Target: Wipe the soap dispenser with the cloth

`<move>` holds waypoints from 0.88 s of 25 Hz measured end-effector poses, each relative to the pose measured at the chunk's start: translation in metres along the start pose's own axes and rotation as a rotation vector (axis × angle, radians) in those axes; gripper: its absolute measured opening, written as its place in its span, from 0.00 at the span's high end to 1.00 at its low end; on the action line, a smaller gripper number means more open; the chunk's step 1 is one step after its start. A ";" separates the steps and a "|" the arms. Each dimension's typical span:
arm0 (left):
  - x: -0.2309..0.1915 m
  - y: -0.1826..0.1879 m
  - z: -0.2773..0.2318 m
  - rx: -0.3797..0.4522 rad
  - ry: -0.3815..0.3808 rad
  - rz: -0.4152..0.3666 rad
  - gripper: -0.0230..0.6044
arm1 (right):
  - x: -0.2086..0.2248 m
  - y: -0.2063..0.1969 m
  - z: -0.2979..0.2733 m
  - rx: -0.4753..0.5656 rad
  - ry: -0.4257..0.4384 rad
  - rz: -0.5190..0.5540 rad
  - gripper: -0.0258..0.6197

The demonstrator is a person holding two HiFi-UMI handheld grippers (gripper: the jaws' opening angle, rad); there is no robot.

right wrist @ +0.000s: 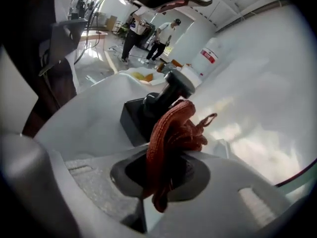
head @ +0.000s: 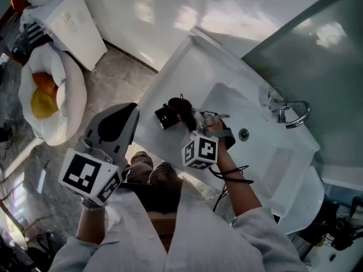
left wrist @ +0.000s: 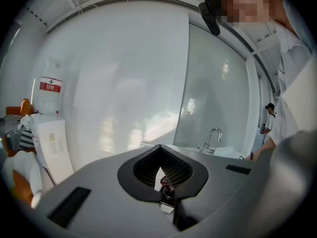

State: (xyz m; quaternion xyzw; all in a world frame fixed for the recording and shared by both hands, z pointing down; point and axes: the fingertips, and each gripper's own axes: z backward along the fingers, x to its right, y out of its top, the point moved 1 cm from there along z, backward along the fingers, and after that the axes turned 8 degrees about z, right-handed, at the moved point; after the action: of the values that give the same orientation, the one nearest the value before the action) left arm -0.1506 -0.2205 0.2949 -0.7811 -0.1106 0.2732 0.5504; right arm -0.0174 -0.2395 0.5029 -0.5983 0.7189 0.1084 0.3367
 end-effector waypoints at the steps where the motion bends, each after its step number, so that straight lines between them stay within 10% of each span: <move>1: -0.001 0.000 0.000 0.000 0.001 0.001 0.96 | -0.003 -0.002 -0.002 -0.011 0.008 0.023 0.87; 6: -0.005 0.001 0.002 -0.001 0.001 0.003 0.96 | -0.010 -0.024 -0.005 -0.101 0.035 0.109 0.87; 22: -0.009 0.005 -0.005 -0.008 -0.052 -0.022 0.96 | 0.077 0.023 0.098 -0.064 -0.151 -0.472 0.87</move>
State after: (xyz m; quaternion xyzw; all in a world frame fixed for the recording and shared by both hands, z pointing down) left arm -0.1565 -0.2306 0.2946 -0.7749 -0.1344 0.2869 0.5470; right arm -0.0084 -0.2391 0.3767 -0.7503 0.5282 0.0940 0.3864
